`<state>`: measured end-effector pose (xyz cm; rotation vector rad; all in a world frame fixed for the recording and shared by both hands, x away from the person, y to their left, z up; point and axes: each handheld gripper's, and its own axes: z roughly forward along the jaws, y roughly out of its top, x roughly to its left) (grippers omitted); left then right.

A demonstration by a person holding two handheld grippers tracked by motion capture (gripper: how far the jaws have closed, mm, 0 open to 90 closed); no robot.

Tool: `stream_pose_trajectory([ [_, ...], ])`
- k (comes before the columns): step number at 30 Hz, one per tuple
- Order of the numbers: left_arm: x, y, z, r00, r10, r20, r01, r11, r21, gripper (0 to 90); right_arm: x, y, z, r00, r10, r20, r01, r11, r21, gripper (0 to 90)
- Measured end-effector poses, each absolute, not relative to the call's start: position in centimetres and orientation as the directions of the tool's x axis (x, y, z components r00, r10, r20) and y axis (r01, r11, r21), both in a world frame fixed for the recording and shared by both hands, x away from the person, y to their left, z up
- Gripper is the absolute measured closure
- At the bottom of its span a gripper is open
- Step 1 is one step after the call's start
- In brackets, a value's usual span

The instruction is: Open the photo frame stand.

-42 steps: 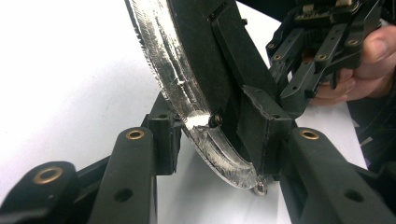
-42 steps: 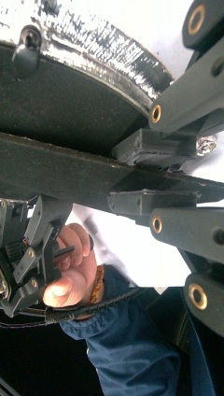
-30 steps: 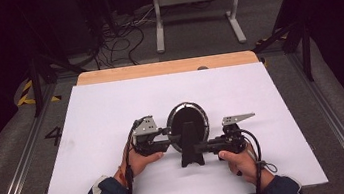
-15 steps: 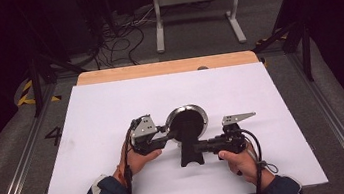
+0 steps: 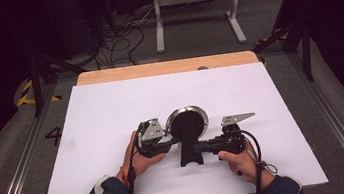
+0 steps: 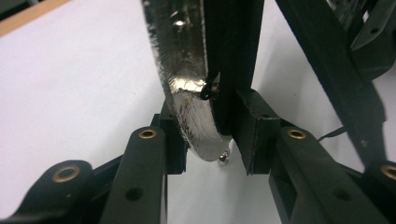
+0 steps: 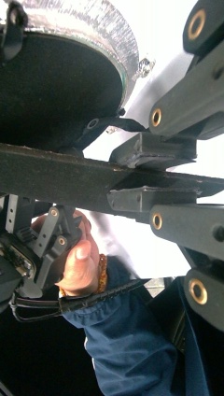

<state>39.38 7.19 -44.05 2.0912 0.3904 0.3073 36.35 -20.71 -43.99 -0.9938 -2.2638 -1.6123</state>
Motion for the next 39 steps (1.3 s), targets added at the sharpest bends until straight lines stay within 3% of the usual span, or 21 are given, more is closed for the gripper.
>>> stream_pose_trajectory([
  [20,40.8,6.9,-44.2,0.866,0.457,0.206,0.090,-0.546,0.833,67.7,37.3,-20.0,-44.1,-0.756,0.470,0.456,0.599,0.214,0.772,78.9],
  [39,41.3,6.4,-44.3,0.848,0.474,0.238,0.081,-0.559,0.825,67.4,37.5,-19.7,-44.3,-0.755,0.517,0.403,0.578,0.236,0.781,78.4],
])
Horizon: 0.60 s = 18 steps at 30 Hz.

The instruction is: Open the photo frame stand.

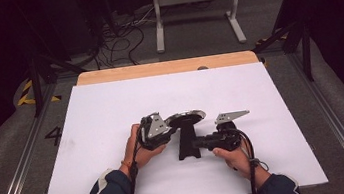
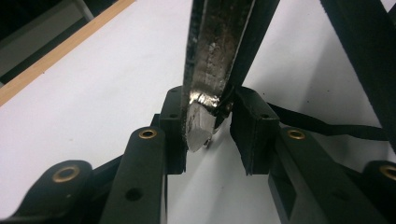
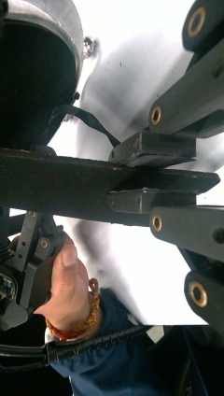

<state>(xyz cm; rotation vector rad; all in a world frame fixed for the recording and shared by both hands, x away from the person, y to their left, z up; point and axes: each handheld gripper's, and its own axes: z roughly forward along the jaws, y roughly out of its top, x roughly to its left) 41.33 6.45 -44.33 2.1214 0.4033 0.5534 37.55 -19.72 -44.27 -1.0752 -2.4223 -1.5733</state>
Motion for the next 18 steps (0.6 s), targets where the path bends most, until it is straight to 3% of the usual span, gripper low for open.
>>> stream_pose_trajectory([
  [18,40.94,6.32,-44.65,0.839,0.498,0.218,0.109,-0.547,0.830,67.2,37.41,-19.40,-44.52,-0.769,0.542,0.341,0.551,0.291,0.782,77.8],
])
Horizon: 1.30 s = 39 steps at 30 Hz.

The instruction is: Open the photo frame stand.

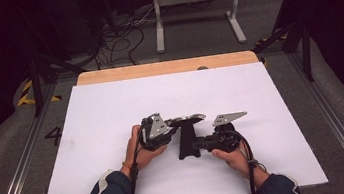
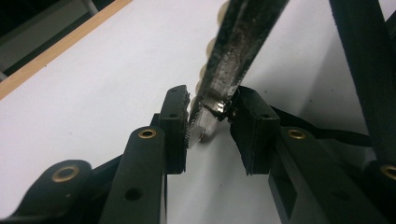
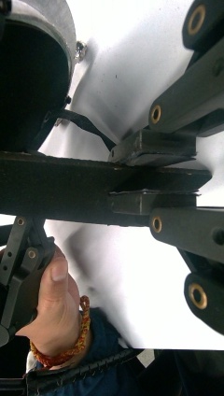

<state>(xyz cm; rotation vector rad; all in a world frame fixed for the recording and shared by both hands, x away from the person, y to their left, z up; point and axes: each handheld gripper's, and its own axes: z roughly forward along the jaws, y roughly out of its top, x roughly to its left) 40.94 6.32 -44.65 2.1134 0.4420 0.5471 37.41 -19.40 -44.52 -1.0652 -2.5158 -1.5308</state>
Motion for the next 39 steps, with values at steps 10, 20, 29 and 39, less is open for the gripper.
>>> stream_pose_trajectory([
  [10,40.7,6.9,-44.6,0.852,0.494,0.171,0.124,-0.509,0.852,67.1,37.1,-19.3,-44.4,-0.774,0.549,0.315,0.536,0.302,0.789,77.4],
  [20,40.1,8.5,-43.6,0.847,0.506,0.164,0.129,-0.494,0.860,57.3,37.0,-19.5,-44.1,-0.777,0.557,0.293,0.523,0.314,0.792,78.3],
  [29,39.1,10.4,-43.5,0.836,0.532,0.135,0.167,-0.481,0.861,47.4,36.8,-19.8,-43.5,-0.789,0.557,0.258,0.499,0.336,0.799,76.6],
  [39,37.2,13.0,-43.4,0.817,0.557,0.145,0.185,-0.493,0.850,37.4,36.0,-20.6,-41.7,-0.808,0.573,0.142,0.409,0.371,0.834,76.4],
])
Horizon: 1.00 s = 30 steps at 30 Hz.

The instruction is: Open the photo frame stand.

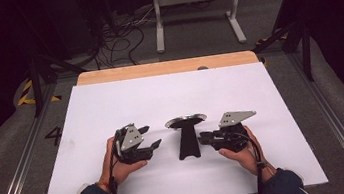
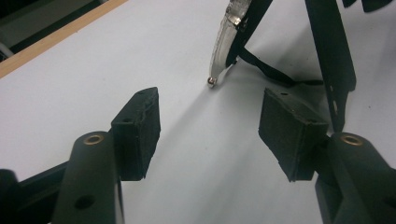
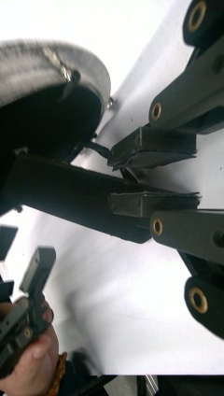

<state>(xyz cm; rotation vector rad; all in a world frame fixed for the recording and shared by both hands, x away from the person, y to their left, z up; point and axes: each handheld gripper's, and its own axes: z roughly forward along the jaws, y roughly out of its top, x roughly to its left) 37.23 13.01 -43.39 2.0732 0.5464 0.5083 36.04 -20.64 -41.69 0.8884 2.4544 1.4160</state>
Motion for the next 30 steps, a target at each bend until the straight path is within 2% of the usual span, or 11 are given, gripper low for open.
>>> stream_pose_trajectory([
  [2,36.9,13.5,-43.3,0.814,0.564,0.142,0.189,-0.487,0.853,31.8,35.9,-20.9,-41.5,-0.800,0.585,0.135,0.407,0.362,0.839,77.1],
  [5,36.4,14.0,-43.2,0.814,0.563,0.145,0.190,-0.494,0.849,28.4,35.6,-21.0,-41.2,-0.792,0.598,0.123,0.399,0.353,0.846,76.4],
  [13,35.0,16.1,-43.7,0.802,0.580,0.141,0.225,-0.513,0.829,19.5,34.2,-21.0,-40.4,-0.777,0.626,0.059,0.344,0.344,0.874,86.0],
  [15,34.9,16.7,-43.7,0.800,0.588,0.122,0.239,-0.497,0.834,19.2,33.8,-20.9,-40.3,-0.774,0.631,0.041,0.330,0.348,0.878,89.5],
  [20,35.3,16.9,-43.1,0.801,0.591,0.092,0.242,-0.460,0.854,22.2,32.9,-20.4,-40.1,-0.757,0.653,0.009,0.312,0.349,0.884,90.0],
  [25,37.0,15.0,-42.6,0.820,0.565,0.092,0.221,-0.461,0.860,22.3,32.4,-19.4,-40.4,-0.742,0.671,0.003,0.312,0.341,0.887,90.0],
  [30,39.2,12.7,-42.7,0.838,0.537,0.094,0.219,-0.490,0.844,27.7,32.1,-17.6,-40.8,-0.750,0.661,-0.006,0.310,0.359,0.880,90.0],
])
